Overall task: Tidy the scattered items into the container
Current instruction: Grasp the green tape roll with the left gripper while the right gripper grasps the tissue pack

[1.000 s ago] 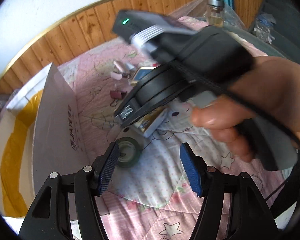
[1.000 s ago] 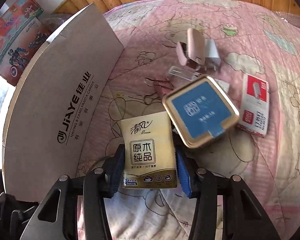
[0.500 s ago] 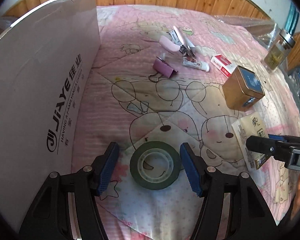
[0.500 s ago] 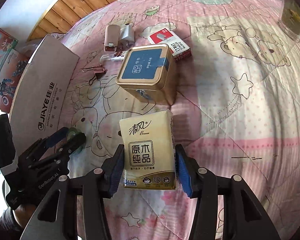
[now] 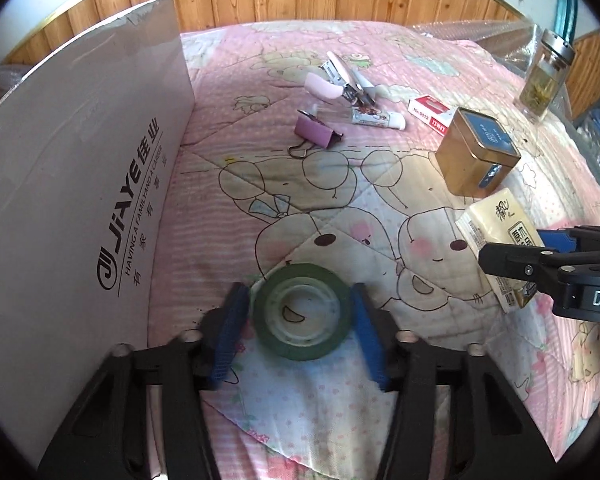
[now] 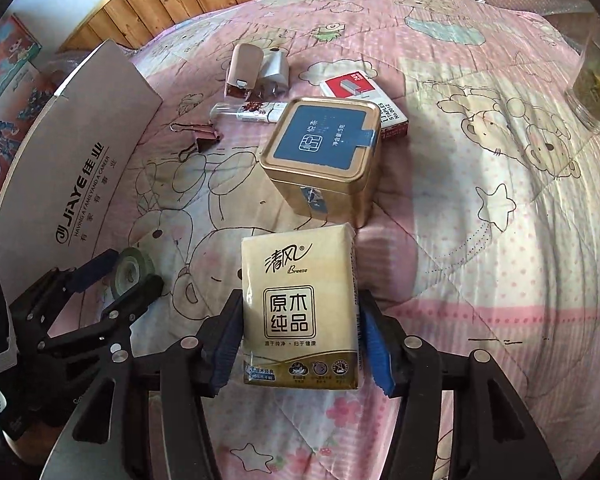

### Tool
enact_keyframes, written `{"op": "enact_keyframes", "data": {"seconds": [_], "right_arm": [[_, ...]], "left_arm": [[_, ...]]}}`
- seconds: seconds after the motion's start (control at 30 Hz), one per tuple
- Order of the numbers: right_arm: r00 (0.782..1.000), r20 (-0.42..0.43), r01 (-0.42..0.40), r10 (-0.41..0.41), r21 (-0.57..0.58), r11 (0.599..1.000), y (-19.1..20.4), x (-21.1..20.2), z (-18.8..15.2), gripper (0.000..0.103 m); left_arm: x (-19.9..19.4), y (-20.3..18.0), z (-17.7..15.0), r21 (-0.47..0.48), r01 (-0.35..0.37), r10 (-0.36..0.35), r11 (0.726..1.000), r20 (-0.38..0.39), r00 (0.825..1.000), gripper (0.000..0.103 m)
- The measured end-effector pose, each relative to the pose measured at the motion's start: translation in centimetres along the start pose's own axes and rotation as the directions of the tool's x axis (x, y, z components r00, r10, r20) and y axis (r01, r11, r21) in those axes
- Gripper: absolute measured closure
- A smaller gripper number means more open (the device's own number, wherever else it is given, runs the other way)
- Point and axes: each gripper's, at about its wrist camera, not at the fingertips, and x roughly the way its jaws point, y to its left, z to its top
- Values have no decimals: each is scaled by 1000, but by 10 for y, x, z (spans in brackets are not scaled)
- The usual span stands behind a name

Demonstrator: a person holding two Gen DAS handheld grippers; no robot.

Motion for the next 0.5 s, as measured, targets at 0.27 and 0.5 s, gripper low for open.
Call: {"op": "enact_keyframes", "data": {"seconds": [0.27, 0.5], "right_arm": [[999, 35, -24, 23, 24, 999, -4, -8, -3, 53], [996, 69, -62, 58, 54, 997, 6, -22, 3, 53]], "left_arm": [[-12, 9, 6, -53, 60, -60, 997, 5, 998, 53], [-30, 12, 8, -68, 87, -85, 994, 31, 996, 54]]}}
